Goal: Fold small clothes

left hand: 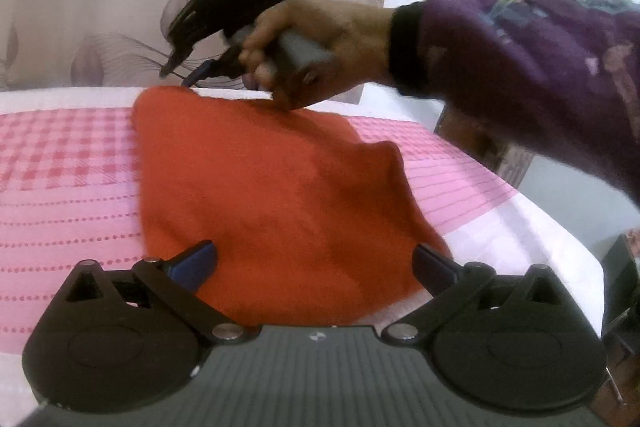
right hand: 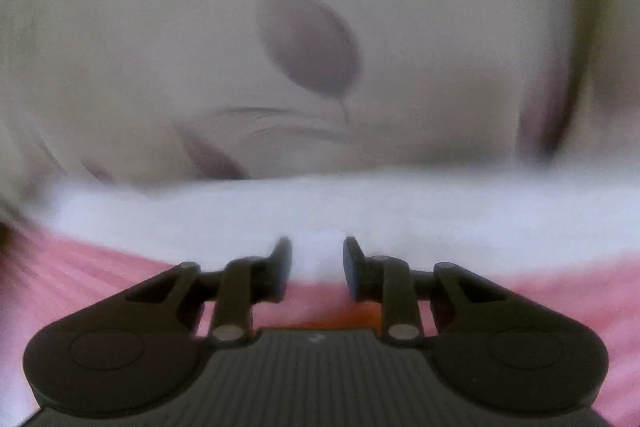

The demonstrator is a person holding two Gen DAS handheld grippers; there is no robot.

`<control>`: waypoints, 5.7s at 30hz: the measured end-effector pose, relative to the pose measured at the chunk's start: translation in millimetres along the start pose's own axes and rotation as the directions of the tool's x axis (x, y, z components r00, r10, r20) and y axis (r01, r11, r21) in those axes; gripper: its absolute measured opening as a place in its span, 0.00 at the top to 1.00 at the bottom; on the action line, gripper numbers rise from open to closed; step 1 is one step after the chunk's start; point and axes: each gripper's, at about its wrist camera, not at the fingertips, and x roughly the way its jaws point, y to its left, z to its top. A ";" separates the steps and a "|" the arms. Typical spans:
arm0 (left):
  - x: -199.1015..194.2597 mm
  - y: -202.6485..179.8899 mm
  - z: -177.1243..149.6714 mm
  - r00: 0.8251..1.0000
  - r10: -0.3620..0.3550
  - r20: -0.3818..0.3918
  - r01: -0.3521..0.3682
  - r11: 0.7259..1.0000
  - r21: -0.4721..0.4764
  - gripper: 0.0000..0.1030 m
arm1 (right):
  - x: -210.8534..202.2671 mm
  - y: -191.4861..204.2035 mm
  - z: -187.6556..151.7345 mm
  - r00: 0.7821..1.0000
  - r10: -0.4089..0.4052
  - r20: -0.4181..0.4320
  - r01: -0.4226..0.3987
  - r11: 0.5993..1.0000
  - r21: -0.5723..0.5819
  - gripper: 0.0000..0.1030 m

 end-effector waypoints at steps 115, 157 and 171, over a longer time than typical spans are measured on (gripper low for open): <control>72.3 227.1 231.8 0.991 0.135 0.007 -0.135 0.991 0.009 0.20 | -155.6 -11.4 -298.9 0.957 -0.015 0.290 0.160 0.860 -0.484 0.26; -23.0 24.9 6.5 0.993 0.088 0.074 -0.090 0.995 0.032 0.00 | -123.7 -115.0 -166.6 0.935 0.179 0.307 -0.209 0.976 0.067 0.79; -26.4 20.1 1.8 0.989 0.091 0.113 -0.099 0.992 0.072 0.00 | -174.5 -28.0 -262.1 0.958 0.026 0.285 0.060 0.956 -0.287 0.81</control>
